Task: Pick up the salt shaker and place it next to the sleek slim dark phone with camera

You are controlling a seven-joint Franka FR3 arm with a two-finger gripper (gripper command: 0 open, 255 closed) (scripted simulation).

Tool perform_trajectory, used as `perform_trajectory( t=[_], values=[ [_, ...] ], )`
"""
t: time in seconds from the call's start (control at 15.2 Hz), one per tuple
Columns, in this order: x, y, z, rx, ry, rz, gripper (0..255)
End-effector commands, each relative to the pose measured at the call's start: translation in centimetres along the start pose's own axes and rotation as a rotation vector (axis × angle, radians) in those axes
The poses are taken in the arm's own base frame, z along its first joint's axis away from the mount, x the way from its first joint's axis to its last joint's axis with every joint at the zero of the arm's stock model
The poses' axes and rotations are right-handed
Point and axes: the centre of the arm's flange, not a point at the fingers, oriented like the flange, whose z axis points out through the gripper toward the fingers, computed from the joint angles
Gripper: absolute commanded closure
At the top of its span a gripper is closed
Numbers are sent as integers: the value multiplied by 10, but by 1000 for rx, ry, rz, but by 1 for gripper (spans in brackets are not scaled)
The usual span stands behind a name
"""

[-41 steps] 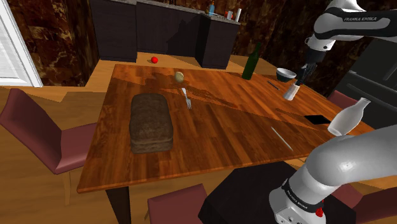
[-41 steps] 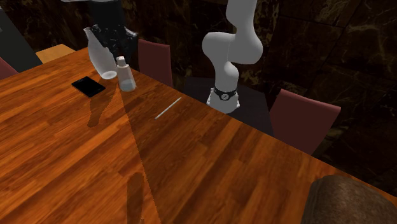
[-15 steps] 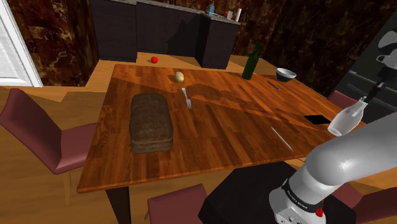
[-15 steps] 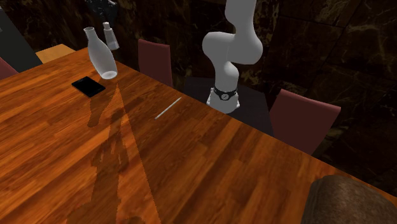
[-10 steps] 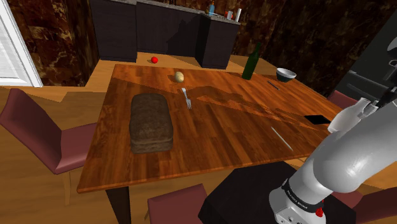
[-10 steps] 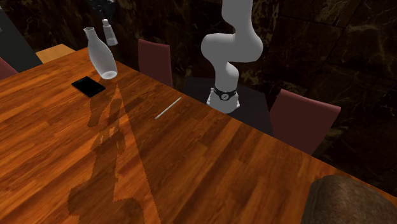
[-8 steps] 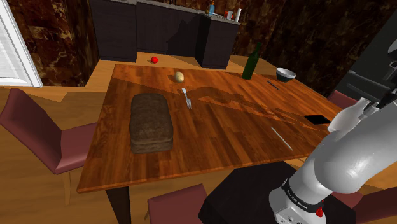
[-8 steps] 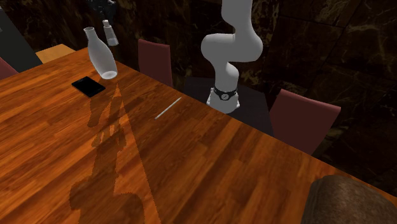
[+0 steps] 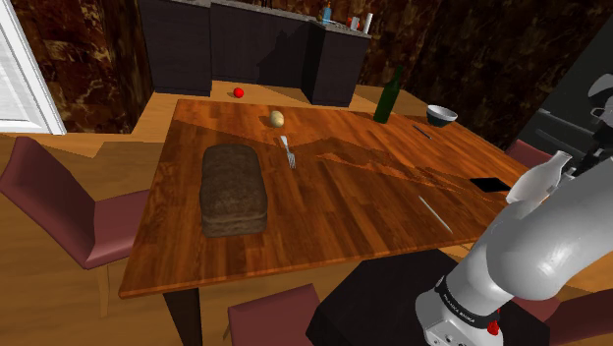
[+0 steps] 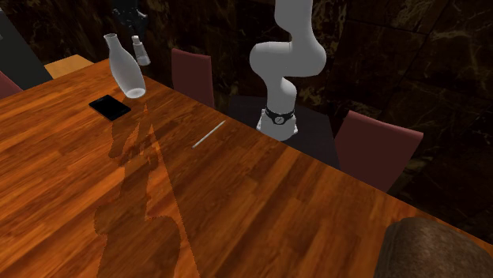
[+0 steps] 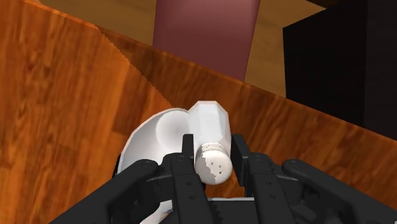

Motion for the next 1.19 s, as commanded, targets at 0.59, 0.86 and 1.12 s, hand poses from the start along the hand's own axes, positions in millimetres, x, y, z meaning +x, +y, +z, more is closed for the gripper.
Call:
perform_trajectory(
  t=[0.59, 0.86, 1.12],
  values=[
    [3, -5, 58, 0, 0, 0, 255],
    [4, -7, 79, 0, 0, 0, 255],
    [5, -8, 100, 0, 0, 0, 255]
  ],
)
